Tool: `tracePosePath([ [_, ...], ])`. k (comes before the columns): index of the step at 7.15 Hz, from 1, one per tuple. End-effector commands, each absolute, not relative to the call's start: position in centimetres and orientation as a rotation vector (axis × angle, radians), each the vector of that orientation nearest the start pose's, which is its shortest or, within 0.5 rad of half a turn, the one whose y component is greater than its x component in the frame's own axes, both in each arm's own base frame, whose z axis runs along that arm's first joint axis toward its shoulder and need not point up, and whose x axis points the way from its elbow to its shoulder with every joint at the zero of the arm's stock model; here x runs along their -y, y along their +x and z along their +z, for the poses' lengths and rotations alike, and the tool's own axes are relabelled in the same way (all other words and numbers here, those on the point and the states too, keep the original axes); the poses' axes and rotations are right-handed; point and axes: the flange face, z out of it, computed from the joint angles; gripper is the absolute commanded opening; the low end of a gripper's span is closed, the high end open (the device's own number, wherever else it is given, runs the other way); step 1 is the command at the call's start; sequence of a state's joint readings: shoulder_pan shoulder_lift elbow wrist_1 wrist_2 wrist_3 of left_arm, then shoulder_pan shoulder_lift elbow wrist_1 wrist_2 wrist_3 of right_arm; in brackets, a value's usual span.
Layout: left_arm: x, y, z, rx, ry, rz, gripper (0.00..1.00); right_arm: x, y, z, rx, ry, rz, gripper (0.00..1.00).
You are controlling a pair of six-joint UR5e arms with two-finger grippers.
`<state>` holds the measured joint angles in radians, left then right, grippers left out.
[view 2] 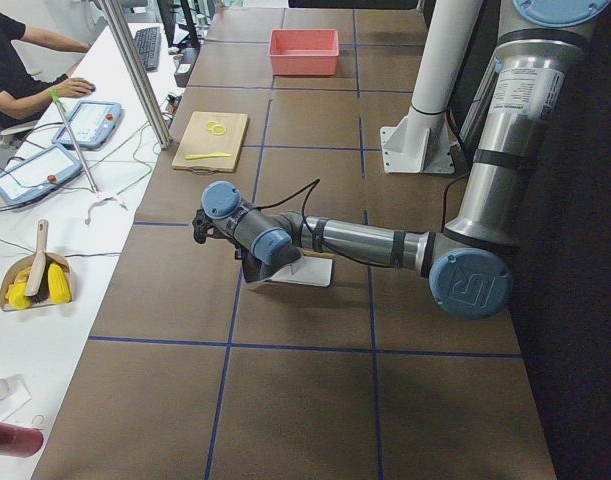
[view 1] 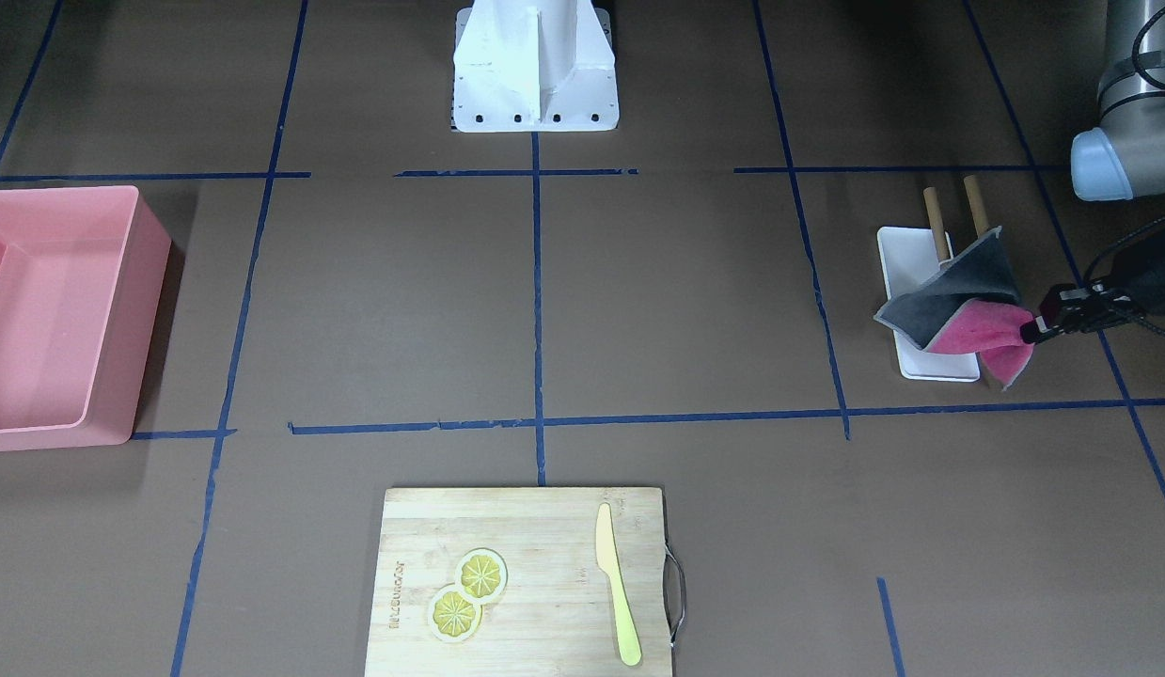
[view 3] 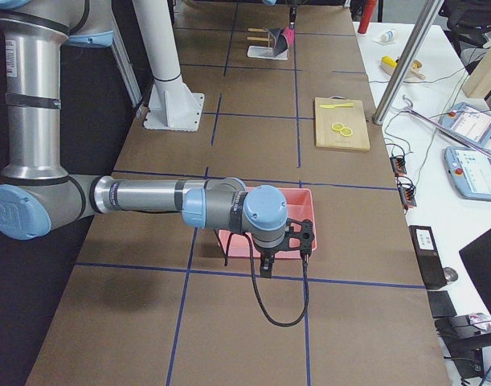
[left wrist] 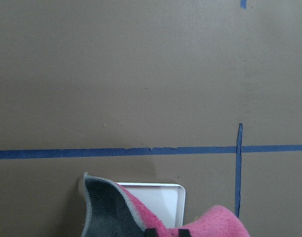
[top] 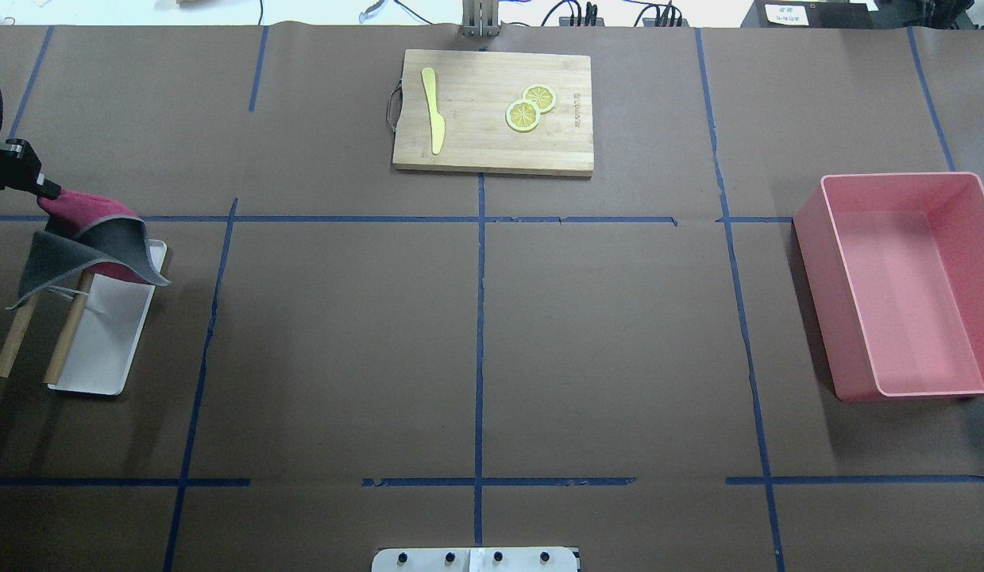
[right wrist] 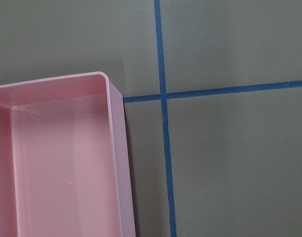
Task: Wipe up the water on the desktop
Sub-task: 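Lift the cloth off the white tray with the left gripper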
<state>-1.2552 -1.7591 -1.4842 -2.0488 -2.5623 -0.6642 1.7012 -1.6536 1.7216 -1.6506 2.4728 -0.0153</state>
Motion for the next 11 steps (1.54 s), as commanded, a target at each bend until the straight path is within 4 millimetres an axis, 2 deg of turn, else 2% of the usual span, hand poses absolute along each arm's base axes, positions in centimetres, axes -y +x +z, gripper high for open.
tracePosePath([
  [1,57.1,12.5,52.6,-1.103,0.021,-0.036,0.02,44.4,11.4,62.2,0.901,0.056,0.112,1.0],
  [2,57.5,10.5,51.8,-1.106,0.049,-0.062,0.0,44.5,11.4,61.9,0.905,0.061,0.111,1.0],
  [4,57.9,4.2,50.9,-1.181,0.066,-0.13,0.0,45.7,11.5,60.0,0.905,0.096,0.095,1.0],
  [6,57.8,1.9,49.0,-1.241,0.053,-0.146,0.0,45.7,11.5,60.1,0.905,0.095,0.095,1.0],
  [7,57.4,1.6,46.2,-1.236,0.029,-0.17,0.0,45.8,11.4,59.8,0.906,0.101,0.088,1.0],
  [9,57.8,2.0,37.4,-1.22,-0.02,-0.201,0.0,46.1,10.6,59.3,0.905,0.158,0.039,1.0],
  [10,58.8,2.2,34.4,-1.217,-0.029,-0.212,0.0,47.0,8.2,58.1,0.905,0.208,-0.04,1.0],
  [11,59.6,3.6,31.8,-1.223,-0.056,-0.236,0.0,48.0,4.9,55.7,0.916,0.215,-0.062,1.0],
])
